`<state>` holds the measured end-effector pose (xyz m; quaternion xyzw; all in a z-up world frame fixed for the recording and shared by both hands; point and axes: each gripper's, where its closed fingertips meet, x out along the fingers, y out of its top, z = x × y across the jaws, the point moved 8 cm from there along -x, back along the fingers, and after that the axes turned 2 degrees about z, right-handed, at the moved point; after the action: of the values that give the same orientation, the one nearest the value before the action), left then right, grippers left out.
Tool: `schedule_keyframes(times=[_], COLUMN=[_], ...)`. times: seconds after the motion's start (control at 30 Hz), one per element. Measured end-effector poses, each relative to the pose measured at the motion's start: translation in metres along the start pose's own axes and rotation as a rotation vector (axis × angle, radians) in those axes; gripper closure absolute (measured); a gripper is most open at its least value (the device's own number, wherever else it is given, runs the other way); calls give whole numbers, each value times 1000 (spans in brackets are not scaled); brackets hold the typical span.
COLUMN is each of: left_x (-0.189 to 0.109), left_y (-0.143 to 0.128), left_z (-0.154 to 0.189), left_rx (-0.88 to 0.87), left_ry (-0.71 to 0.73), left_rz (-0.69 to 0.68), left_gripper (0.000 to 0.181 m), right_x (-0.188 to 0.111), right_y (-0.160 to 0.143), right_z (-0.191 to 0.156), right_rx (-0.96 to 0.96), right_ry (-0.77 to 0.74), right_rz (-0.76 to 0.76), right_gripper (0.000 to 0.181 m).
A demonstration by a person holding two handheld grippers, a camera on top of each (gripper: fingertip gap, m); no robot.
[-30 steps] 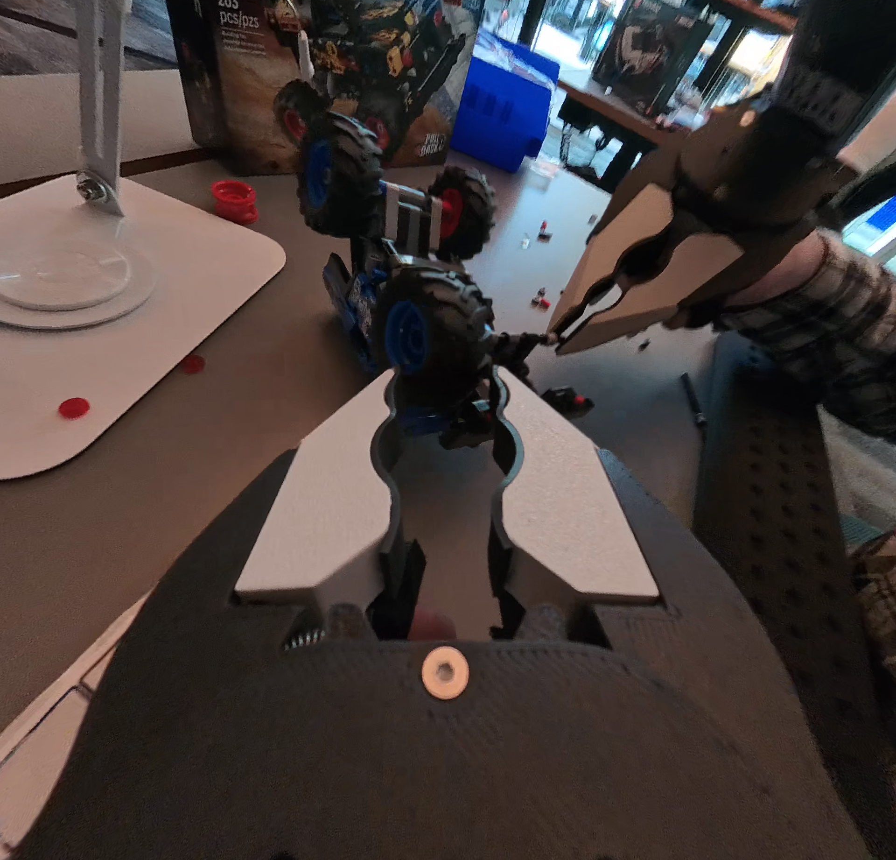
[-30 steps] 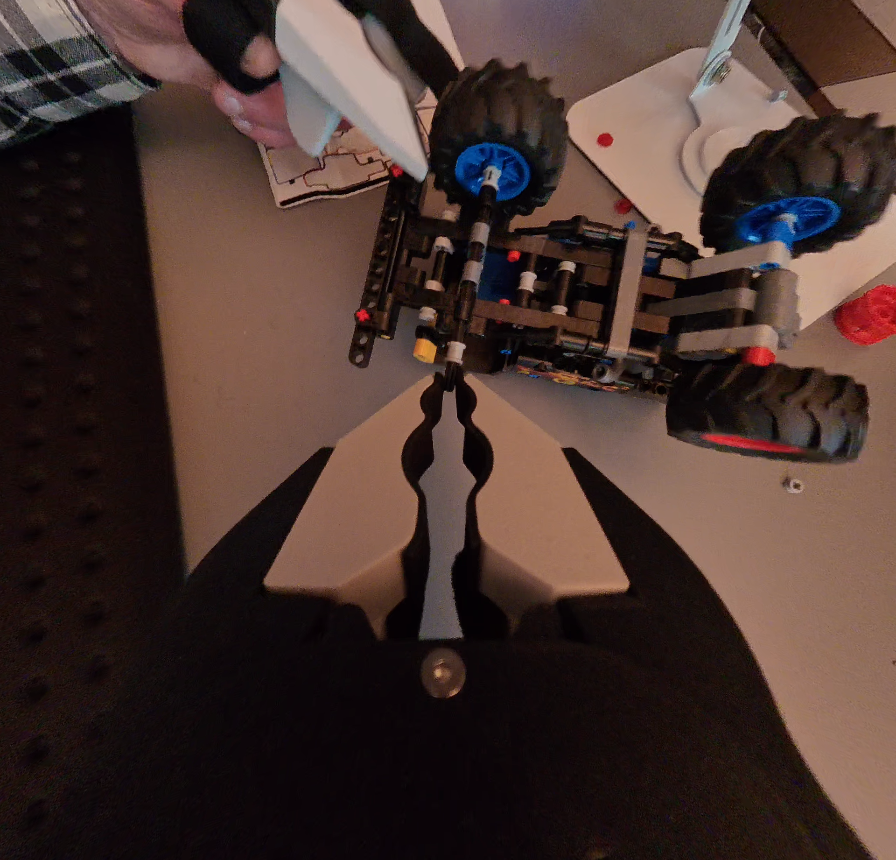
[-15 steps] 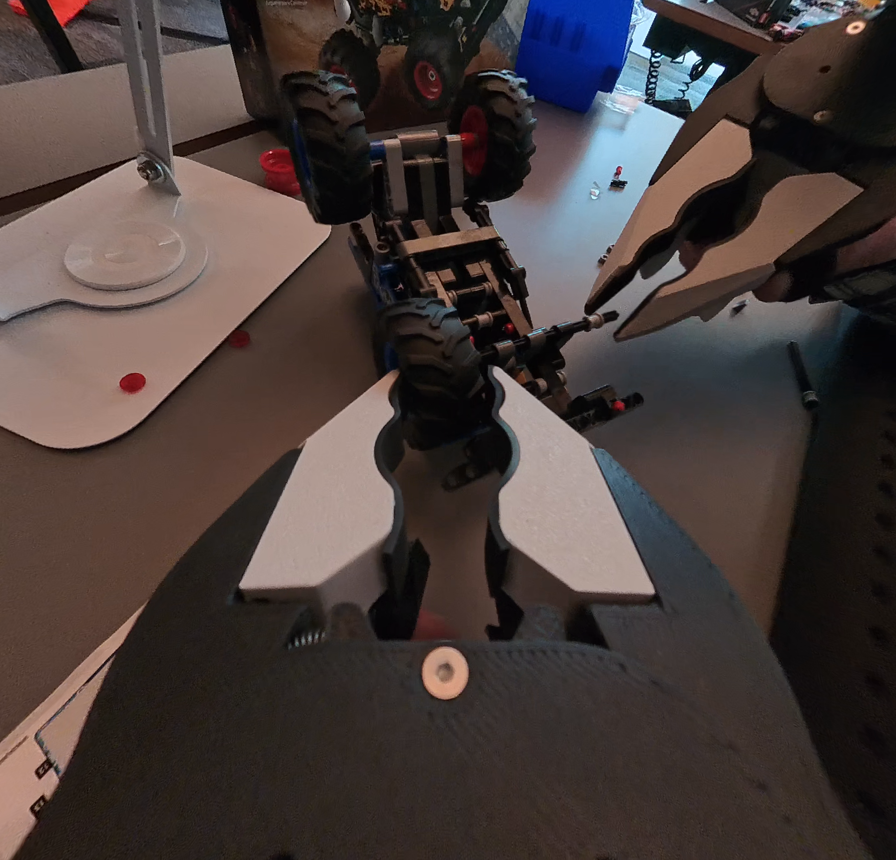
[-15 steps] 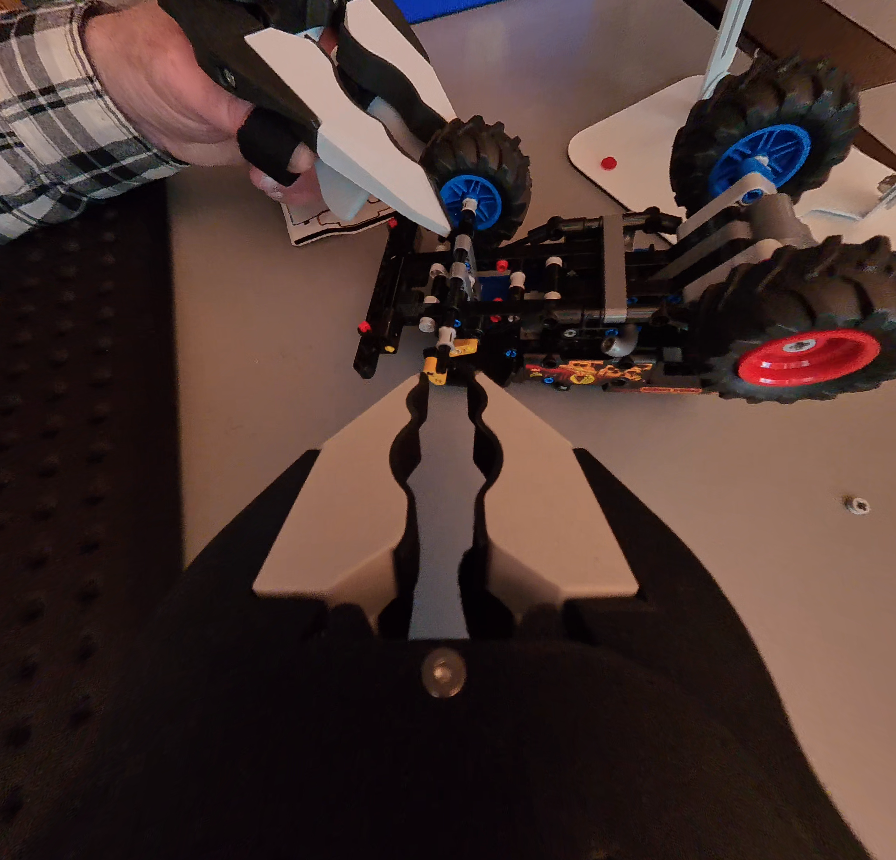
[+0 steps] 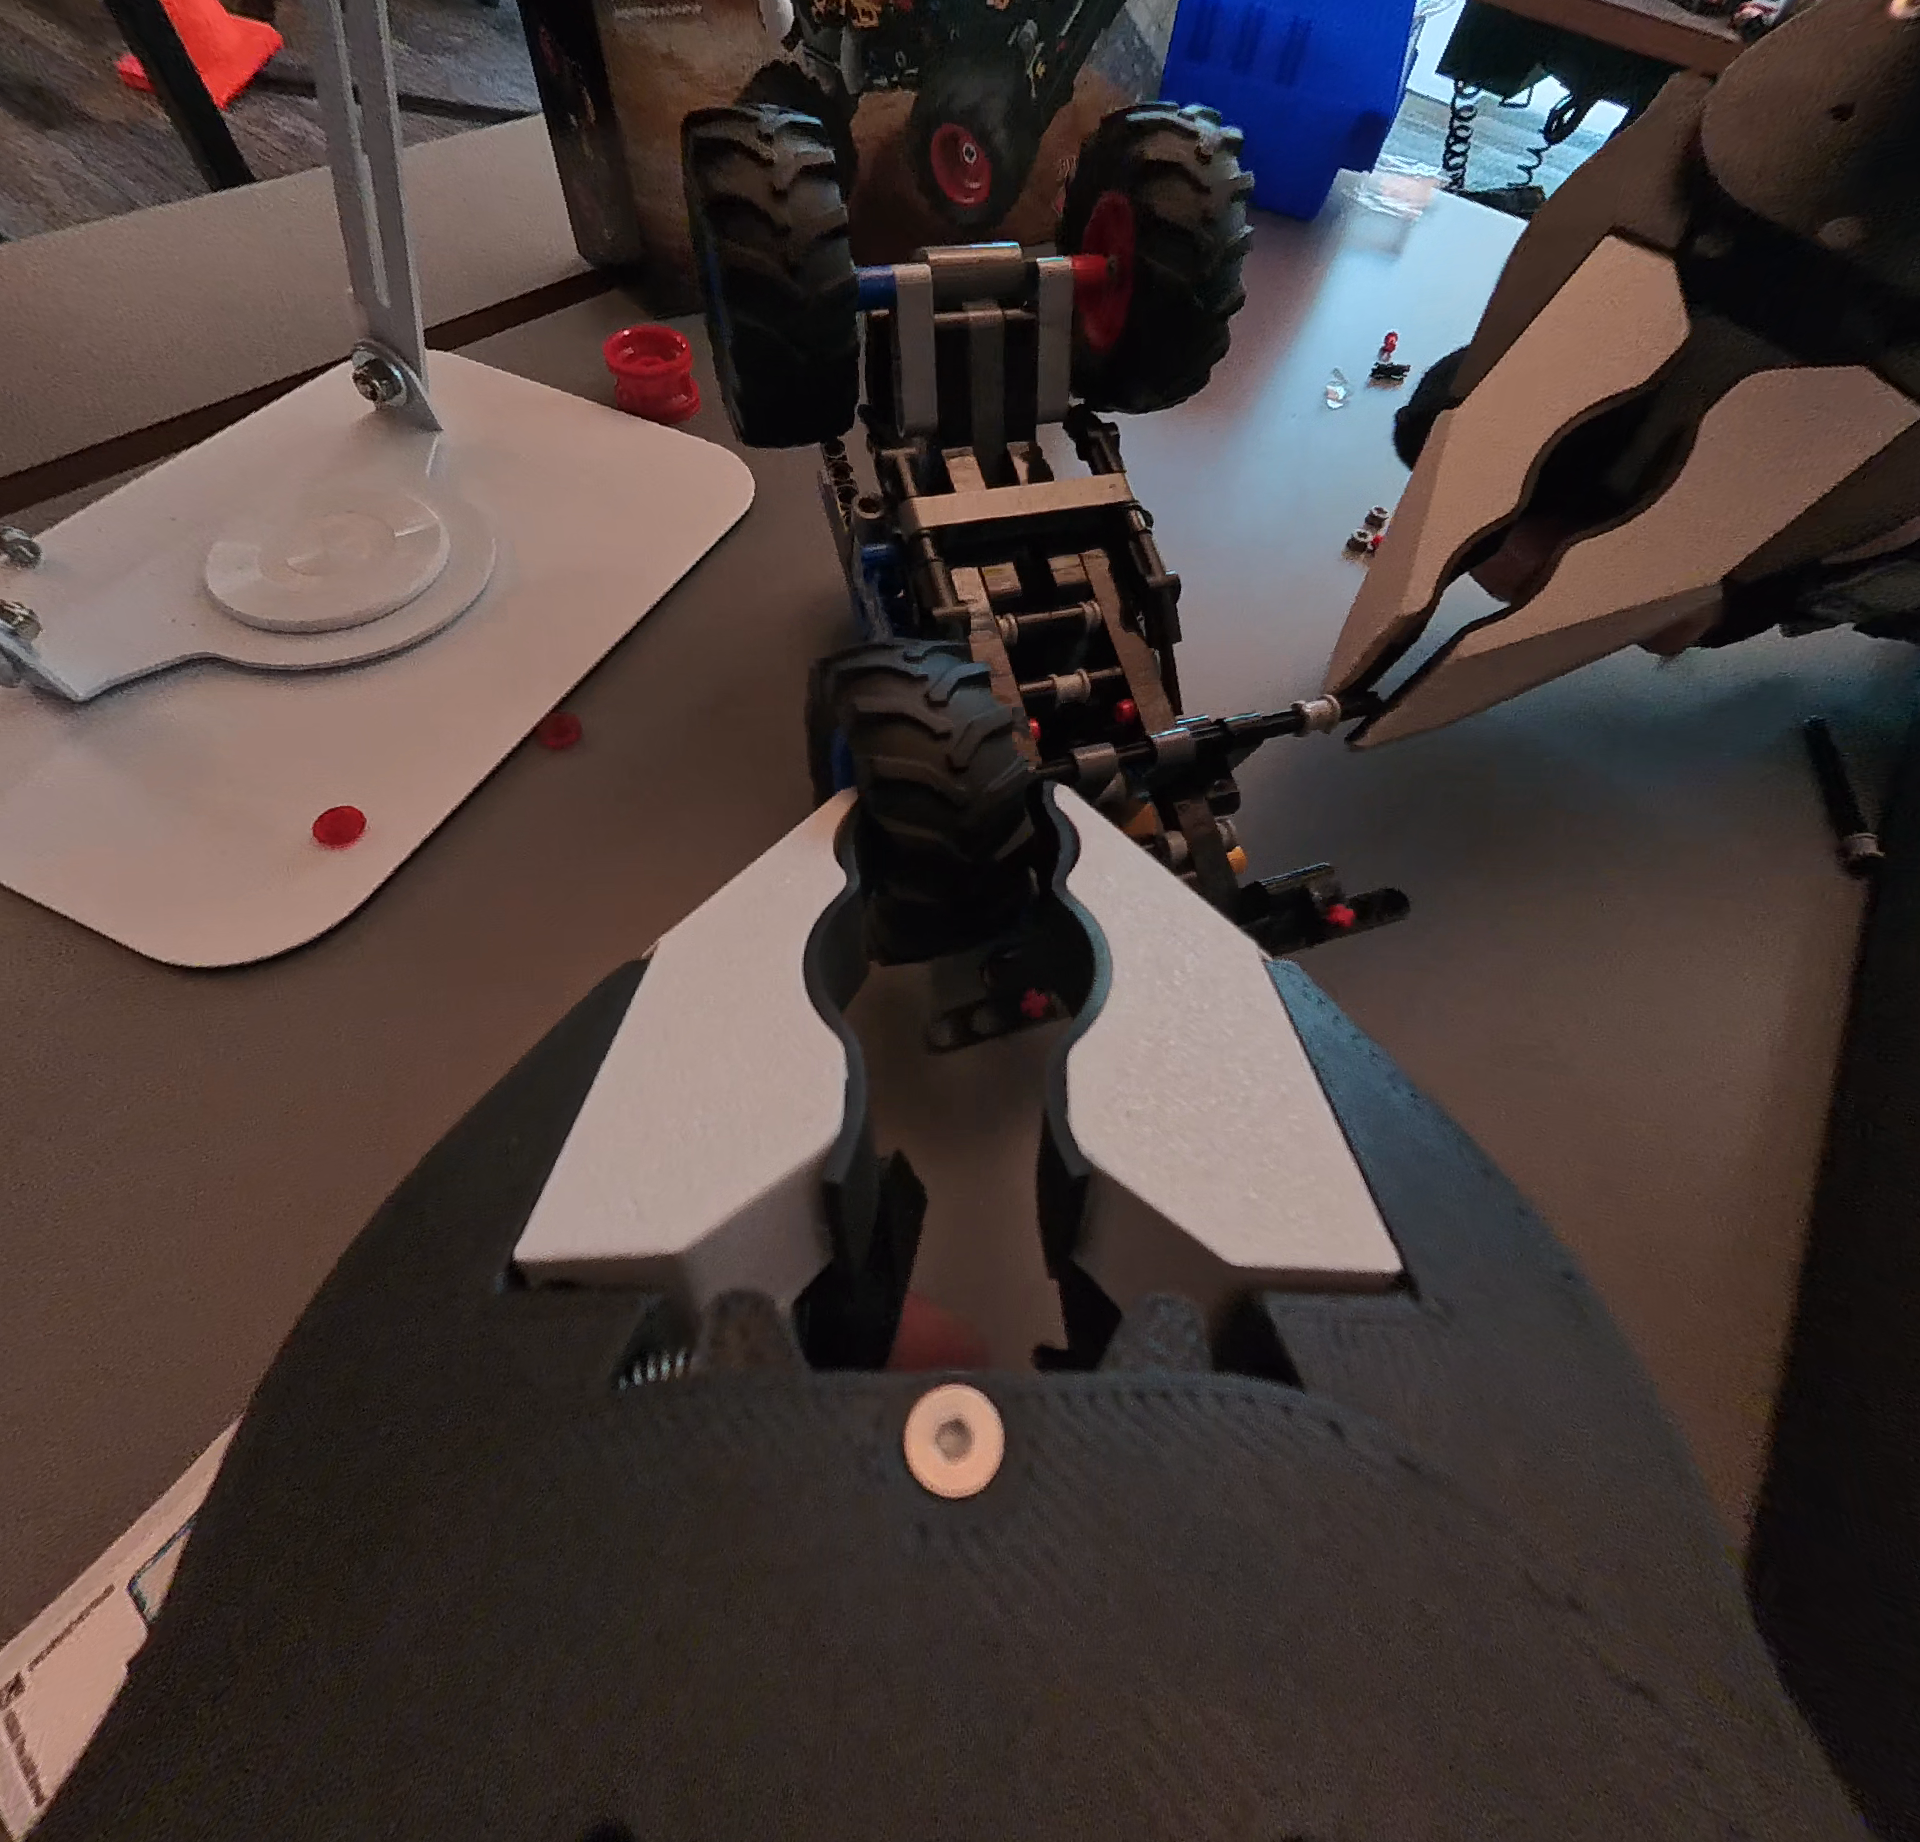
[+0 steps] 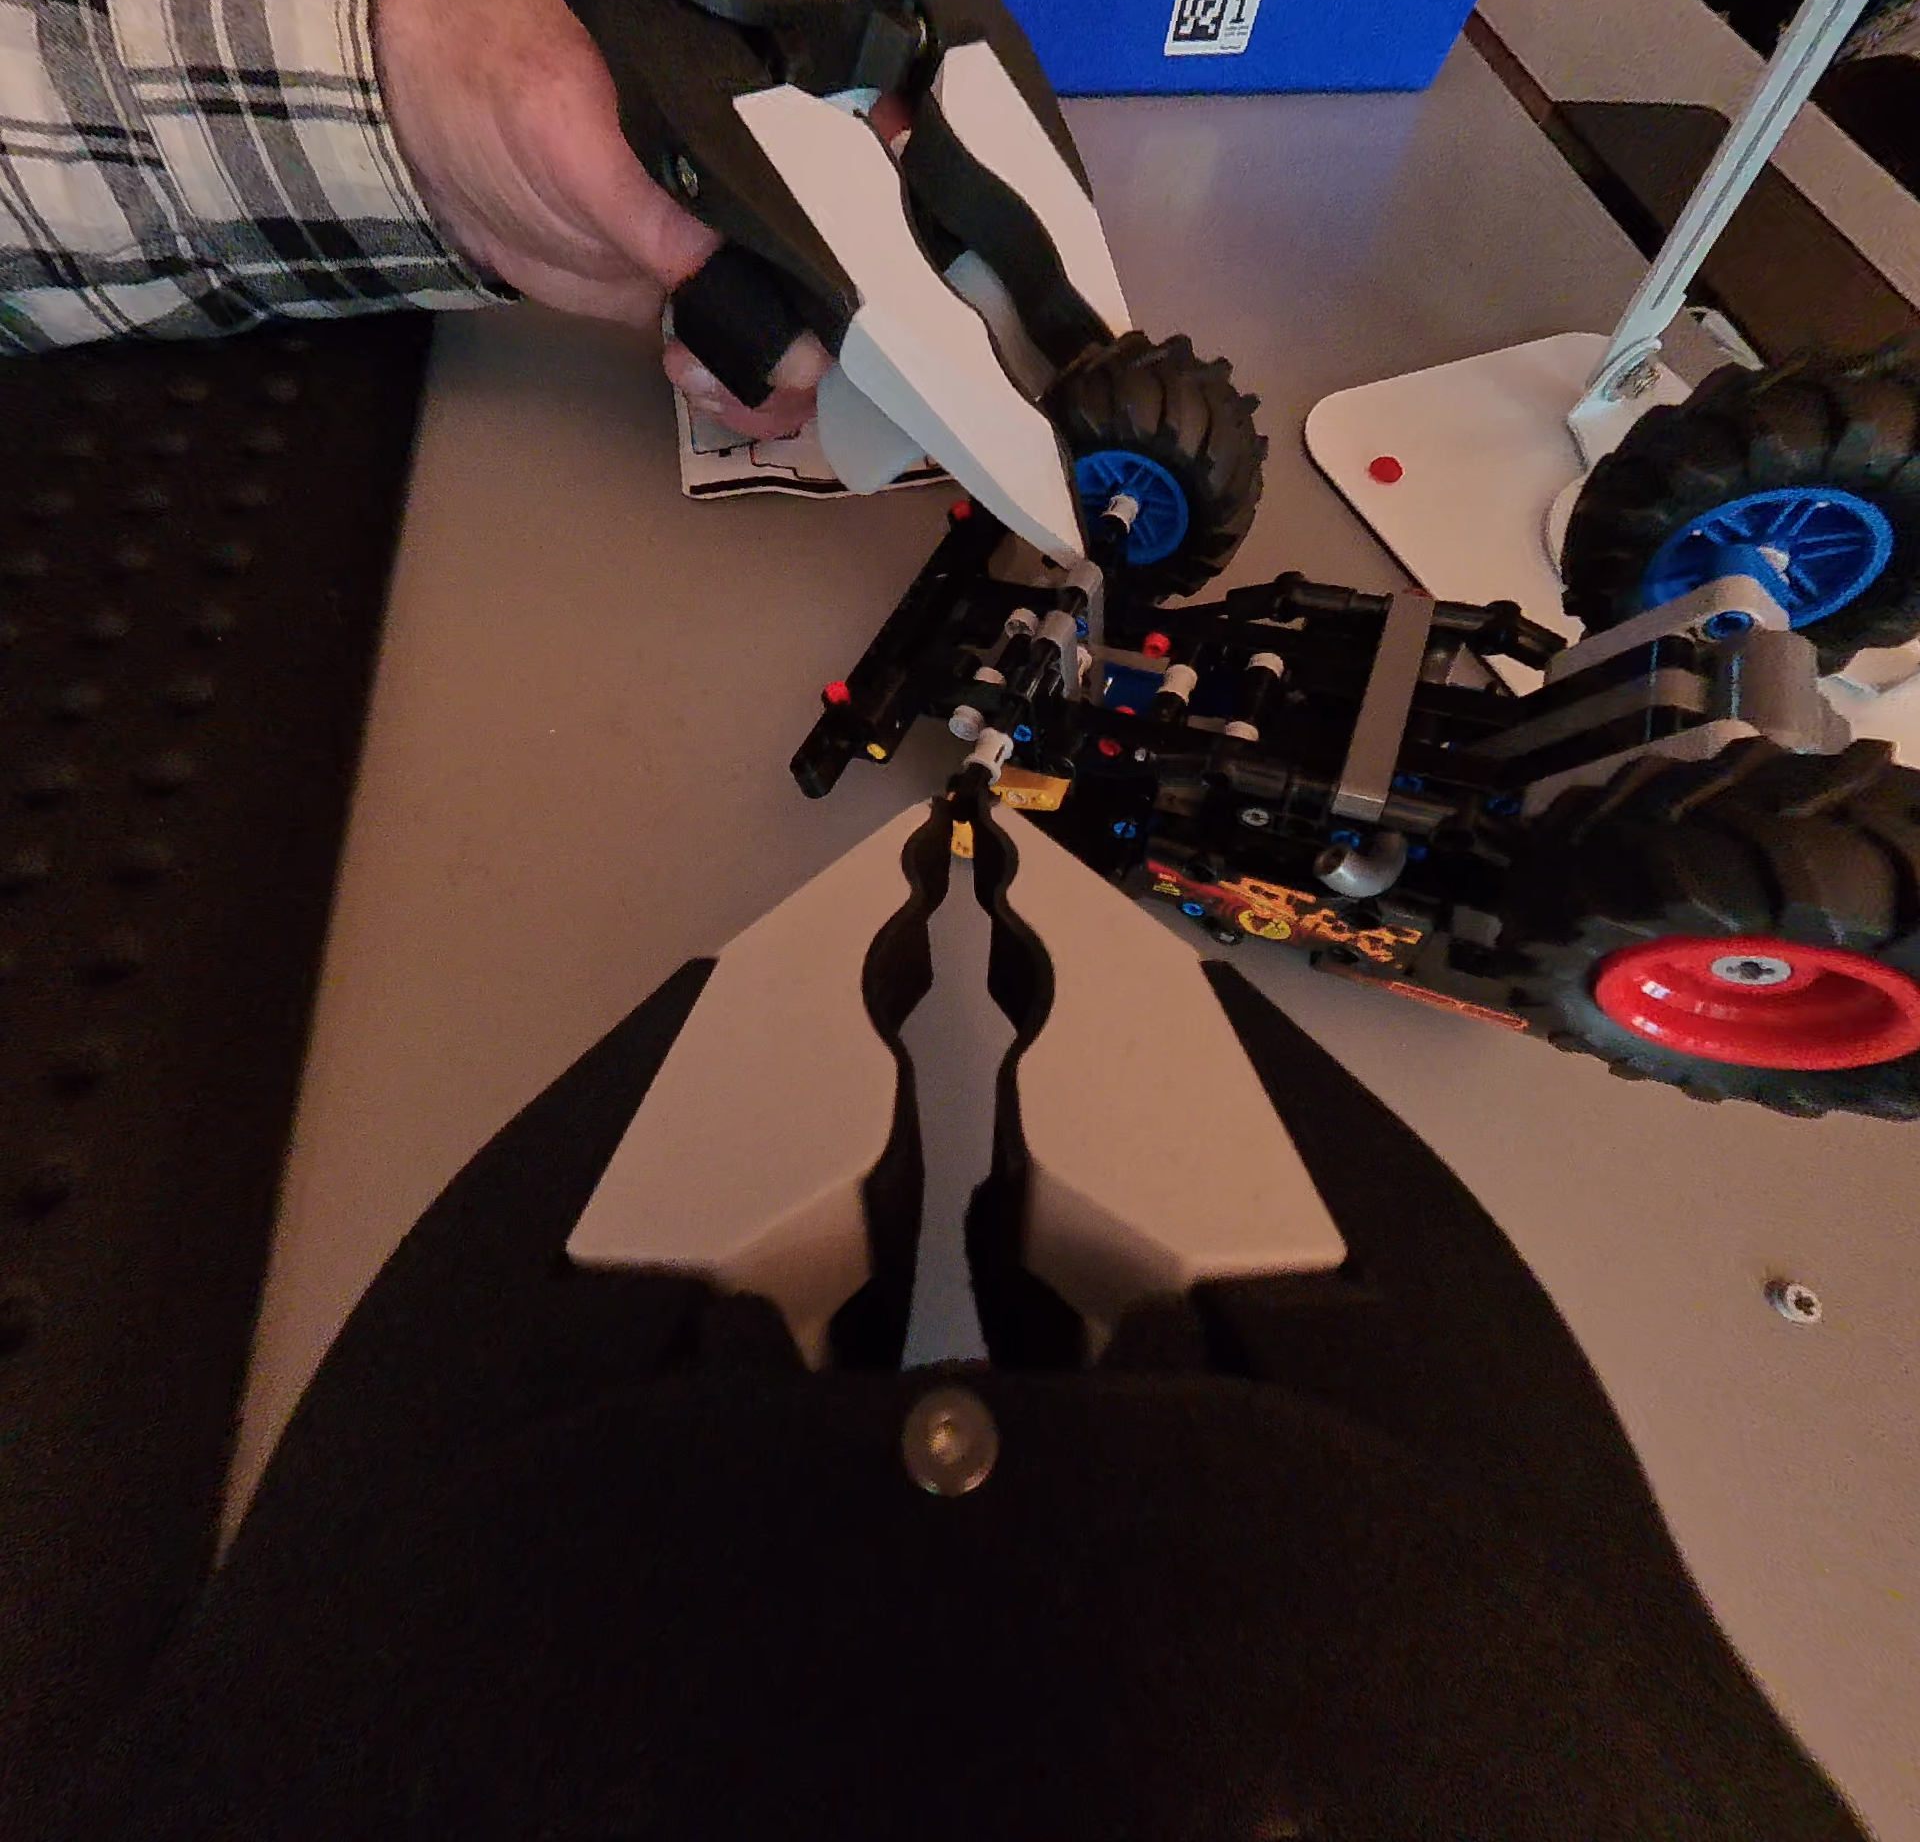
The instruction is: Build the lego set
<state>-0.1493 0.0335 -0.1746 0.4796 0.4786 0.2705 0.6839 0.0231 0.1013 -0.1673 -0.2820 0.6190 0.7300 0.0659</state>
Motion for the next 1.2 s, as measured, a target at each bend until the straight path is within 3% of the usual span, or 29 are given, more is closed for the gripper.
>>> schedule_keyframes(times=[0.53,0.8,1.03,1.2], left_x=[3,5,0,4], left_y=[-4,-3,2,16], left_z=[3,4,13,33], left_rx=[-56,-7,58,254], left_ry=[-51,-9,-4,52], left_rz=[24,7,1,14], left_gripper=[153,153,152,153], right_x=[0,1,-3,0], right_y=[-2,-3,-8,-19], right_z=[0,0,-2,-9], right_rx=[14,30,20,53], right_ry=[-83,-88,-84,-67], right_rz=[4,3,-4,-95], right_gripper=[181,181,180,179])
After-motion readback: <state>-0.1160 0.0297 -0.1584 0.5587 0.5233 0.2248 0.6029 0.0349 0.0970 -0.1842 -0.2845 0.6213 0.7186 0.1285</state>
